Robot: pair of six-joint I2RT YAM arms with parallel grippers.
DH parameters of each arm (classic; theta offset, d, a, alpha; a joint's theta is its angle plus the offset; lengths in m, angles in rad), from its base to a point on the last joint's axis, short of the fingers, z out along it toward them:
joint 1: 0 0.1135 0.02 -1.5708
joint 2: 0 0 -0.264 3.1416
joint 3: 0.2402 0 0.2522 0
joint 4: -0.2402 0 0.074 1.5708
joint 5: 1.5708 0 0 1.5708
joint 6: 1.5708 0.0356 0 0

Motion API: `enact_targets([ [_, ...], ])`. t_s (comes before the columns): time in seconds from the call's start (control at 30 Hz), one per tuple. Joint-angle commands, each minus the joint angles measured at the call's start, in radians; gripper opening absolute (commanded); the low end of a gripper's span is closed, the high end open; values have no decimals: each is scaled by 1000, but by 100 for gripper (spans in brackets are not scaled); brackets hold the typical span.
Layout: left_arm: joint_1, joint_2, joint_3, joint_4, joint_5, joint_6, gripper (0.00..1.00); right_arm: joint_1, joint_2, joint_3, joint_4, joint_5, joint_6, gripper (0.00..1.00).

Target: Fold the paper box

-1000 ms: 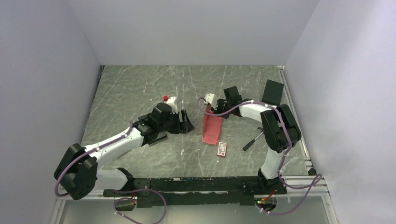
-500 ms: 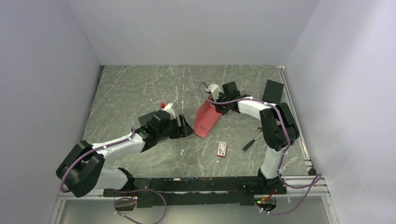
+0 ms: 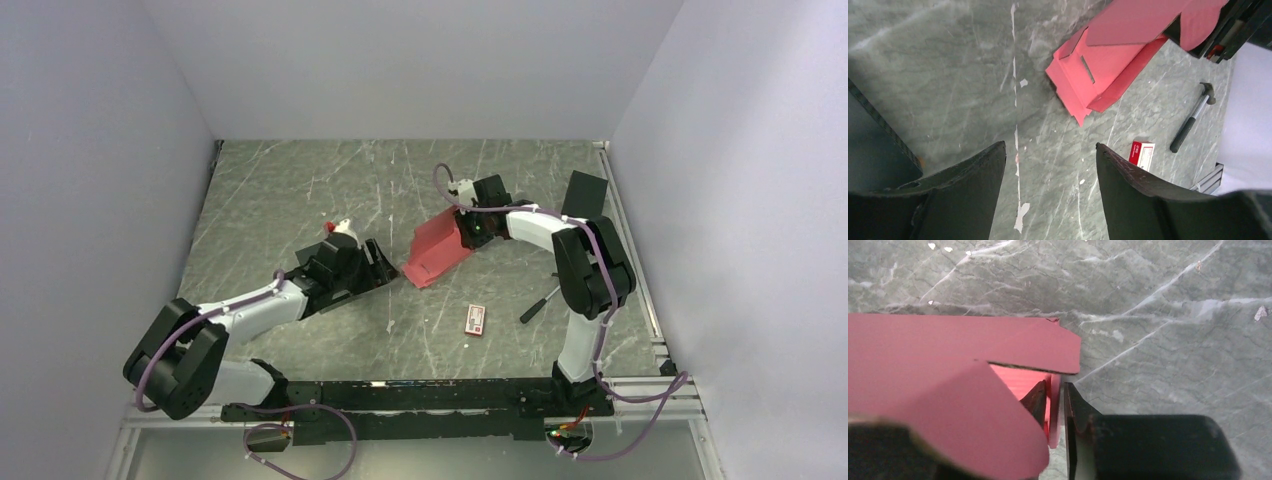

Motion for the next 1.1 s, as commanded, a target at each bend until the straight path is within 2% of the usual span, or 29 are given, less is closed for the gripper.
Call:
enact_targets([
  [0.0, 30, -25, 20, 67, 77, 54, 69, -3, -5, 31, -15, -10, 14, 26],
  [0.17, 34, -171, -4, -27, 87, 136, 71, -16, -61, 20, -22, -67, -37, 40],
  [0.27, 42, -262, -18, -72, 50, 171, 84, -26, -88, 13, -39, -107, -70, 46],
  [0.33, 49, -313, -33, -110, 11, 172, 98, -28, -99, 11, -57, -128, -95, 50],
  [0.37, 52, -333, -45, -104, 5, 177, 99, -30, -105, 11, -73, -130, -112, 51],
  [0.67, 78, -368, -109, 54, 162, 243, 99, -76, -218, -32, -178, -232, -263, 62],
  [0.9, 78, -325, -204, 214, 190, 145, 96, -154, -300, -65, -189, -343, -315, 64],
  [1.0, 78, -295, -232, 295, 189, 109, 96, -171, -359, -131, -73, -394, -286, 64],
  [1.03, 78, -279, -238, 325, 186, 98, 96, -171, -381, -166, -6, -422, -281, 69],
  [1.07, 78, -264, -240, 336, 184, 89, 95, -171, -392, -198, 71, -461, -270, 78],
])
